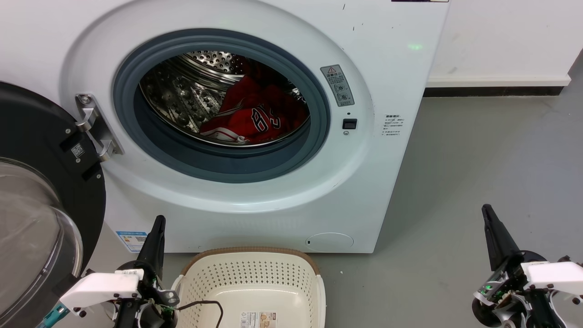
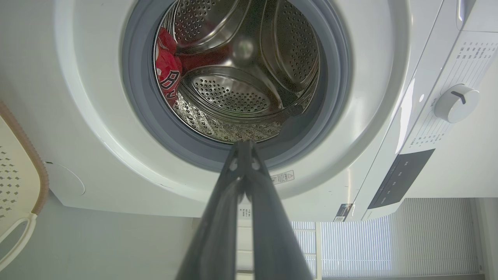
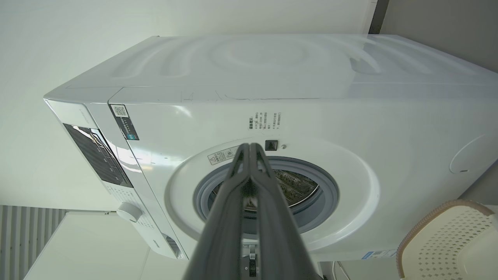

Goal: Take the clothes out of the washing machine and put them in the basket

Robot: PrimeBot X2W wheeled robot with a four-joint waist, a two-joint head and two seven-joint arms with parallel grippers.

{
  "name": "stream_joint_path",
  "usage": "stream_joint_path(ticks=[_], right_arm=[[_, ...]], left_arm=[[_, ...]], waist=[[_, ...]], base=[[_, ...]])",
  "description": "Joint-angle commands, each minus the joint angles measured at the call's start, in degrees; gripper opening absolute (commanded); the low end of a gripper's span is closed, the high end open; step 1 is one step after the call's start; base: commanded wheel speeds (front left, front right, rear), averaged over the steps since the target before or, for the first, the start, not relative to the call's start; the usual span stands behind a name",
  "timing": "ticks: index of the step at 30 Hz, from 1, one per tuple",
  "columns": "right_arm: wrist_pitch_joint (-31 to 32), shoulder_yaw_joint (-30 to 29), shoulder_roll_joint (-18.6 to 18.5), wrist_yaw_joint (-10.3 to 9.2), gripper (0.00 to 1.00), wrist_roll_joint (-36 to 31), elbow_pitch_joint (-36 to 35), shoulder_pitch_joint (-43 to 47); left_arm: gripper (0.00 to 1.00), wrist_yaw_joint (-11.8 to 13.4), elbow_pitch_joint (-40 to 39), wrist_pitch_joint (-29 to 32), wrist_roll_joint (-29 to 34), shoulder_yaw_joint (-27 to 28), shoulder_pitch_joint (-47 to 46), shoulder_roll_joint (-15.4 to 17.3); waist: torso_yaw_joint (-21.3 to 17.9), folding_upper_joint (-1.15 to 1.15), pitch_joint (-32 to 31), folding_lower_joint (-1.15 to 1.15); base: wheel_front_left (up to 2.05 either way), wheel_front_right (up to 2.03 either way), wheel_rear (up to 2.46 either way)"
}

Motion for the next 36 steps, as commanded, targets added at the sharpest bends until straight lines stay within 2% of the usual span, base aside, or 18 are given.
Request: stream_joint_path(ticks=[1, 20, 21, 30, 36], right_arm=[[0.0, 0.0, 0.2, -0.02, 0.0, -0.2, 0.1, -0.7], [0.0, 0.0, 0.2, -0.02, 0.0, -0.2, 0.1, -0.7], [0.0, 0.0, 0.0, 0.0, 1.0, 0.0, 0.0, 0.0], [-2.5, 1.6, 0.0, 0.0, 1.0, -1.6, -1.5, 1.0], [-4.2, 1.9, 0.0, 0.0, 1.0, -6.4, -2.5, 1.5]], left_arm=[[0.0, -0.2, 0.0, 0.2, 0.0, 0.1, -0.3, -0.1], [0.0, -0.2, 0.0, 0.2, 0.0, 0.1, -0.3, -0.1], [1.0, 0.0, 0.1, 0.0, 0.0, 0.0, 0.0, 0.0], [1.0, 0.0, -1.1, -2.5, 1.3, -2.7, -0.2, 0.0], [1.0, 0.0, -2.8, -4.2, 5.9, -3.6, -0.6, 0.3]], waist=[[0.0, 0.0, 0.0, 0.0], [0.0, 0.0, 0.0, 0.0], [0.0, 0.0, 0.0, 0.0], [0.0, 0.0, 0.1, 0.0], [0.1, 0.0, 0.2, 0.0]], base=[[0.0, 0.0, 0.0], [0.0, 0.0, 0.0], [0.0, 0.0, 0.0], [0.0, 0.0, 0.0], [0.0, 0.0, 0.0]])
